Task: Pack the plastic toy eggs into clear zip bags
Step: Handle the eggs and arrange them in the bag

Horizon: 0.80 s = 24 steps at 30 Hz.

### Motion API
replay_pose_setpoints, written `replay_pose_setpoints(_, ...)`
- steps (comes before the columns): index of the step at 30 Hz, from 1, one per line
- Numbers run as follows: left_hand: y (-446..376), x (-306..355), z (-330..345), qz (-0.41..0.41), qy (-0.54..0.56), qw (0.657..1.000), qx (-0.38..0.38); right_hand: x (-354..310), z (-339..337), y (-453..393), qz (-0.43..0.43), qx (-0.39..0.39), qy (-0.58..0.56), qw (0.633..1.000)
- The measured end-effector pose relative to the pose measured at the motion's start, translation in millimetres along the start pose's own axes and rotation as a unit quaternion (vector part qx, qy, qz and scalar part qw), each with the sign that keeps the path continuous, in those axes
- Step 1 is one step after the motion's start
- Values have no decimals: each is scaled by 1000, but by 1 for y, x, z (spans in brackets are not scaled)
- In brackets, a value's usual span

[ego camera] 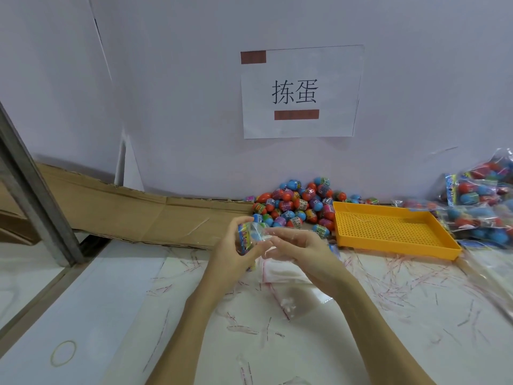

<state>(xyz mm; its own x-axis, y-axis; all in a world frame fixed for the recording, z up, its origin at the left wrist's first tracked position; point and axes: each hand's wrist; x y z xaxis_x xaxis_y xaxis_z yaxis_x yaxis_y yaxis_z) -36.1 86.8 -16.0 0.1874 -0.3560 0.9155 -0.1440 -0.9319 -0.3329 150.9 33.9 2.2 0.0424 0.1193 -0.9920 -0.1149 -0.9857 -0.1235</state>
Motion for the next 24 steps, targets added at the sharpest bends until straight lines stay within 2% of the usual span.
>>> replay_pose_setpoints(2, 1, -2, 1, 29, -42, 999, 6, 1, 4, 0, -10, 22, 37, 999)
replay_pose_setpoints(4, 1, -6, 1, 97, -113, 989, 23, 0, 4, 1, -26, 34, 86, 995)
replay_pose_setpoints(7, 2, -8, 1, 196, -201, 959, 34, 1, 6, 4, -61, 63, 181, 980)
replay_pose_setpoints(9, 2, -6, 4, 250, -261, 932, 30, 0, 11, 5, -99, 74, 194, 973)
replay_pose_setpoints(11, 3, -2, 7, 294, -302, 906, 27, -2, 19, 8, -164, 59, 224, 959)
replay_pose_setpoints(14, 4, -2, 9, 337, -299, 892, 30, 0, 30, 8, -227, 27, 287, 930)
replay_pose_setpoints(18, 5, 0, 3, 304, -246, 921, 5, 5, 32, 8, -235, 21, 314, 920)
replay_pose_setpoints(21, 3, -1, -1, 279, -245, 928, -4, -1, 27, 10, -236, 44, 257, 936)
replay_pose_setpoints(24, 1, -1, -6, 191, -230, 953, 41, -7, 19, 8, -251, 145, 149, 945)
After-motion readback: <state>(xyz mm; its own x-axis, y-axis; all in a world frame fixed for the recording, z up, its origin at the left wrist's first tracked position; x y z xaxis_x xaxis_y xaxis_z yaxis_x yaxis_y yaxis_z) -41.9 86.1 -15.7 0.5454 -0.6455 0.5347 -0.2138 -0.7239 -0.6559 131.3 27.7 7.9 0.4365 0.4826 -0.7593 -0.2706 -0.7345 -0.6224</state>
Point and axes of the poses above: each hand's wrist, its own y-axis away from the middle knuckle, its own z-axis out of the palm, x = y × z, and after that the axes turned 11 degrees about x, right-handed
